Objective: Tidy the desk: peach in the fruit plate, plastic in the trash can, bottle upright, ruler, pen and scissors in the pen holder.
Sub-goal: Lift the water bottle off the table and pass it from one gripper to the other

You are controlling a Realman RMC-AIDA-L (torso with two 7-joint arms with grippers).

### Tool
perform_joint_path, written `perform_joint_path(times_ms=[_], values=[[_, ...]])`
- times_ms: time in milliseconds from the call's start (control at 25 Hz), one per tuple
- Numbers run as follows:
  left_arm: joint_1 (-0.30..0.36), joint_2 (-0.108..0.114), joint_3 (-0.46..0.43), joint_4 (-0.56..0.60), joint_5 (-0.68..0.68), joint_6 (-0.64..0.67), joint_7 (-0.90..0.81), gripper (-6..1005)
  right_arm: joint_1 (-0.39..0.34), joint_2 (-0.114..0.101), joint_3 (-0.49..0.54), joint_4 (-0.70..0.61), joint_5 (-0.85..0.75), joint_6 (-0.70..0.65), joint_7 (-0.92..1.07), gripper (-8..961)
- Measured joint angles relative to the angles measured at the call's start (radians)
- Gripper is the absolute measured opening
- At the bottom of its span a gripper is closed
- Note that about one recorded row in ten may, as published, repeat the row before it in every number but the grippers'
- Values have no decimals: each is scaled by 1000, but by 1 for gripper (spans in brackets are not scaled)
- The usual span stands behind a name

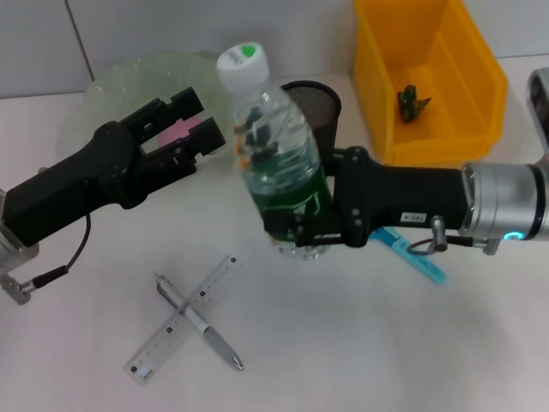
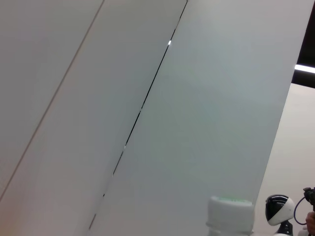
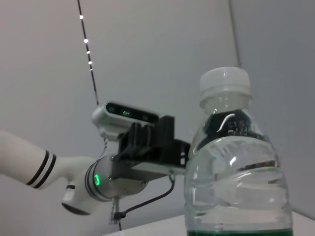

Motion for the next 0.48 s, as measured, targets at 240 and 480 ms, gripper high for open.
perform_joint_path(times_ms=[240, 480], values=[[-6, 0, -1, -14, 0, 0, 18, 796, 6, 1, -39, 15, 1, 31, 0, 787], [-23, -1, 7, -41, 0, -2, 67, 796, 10, 3, -68, 27, 2, 52, -1, 789]])
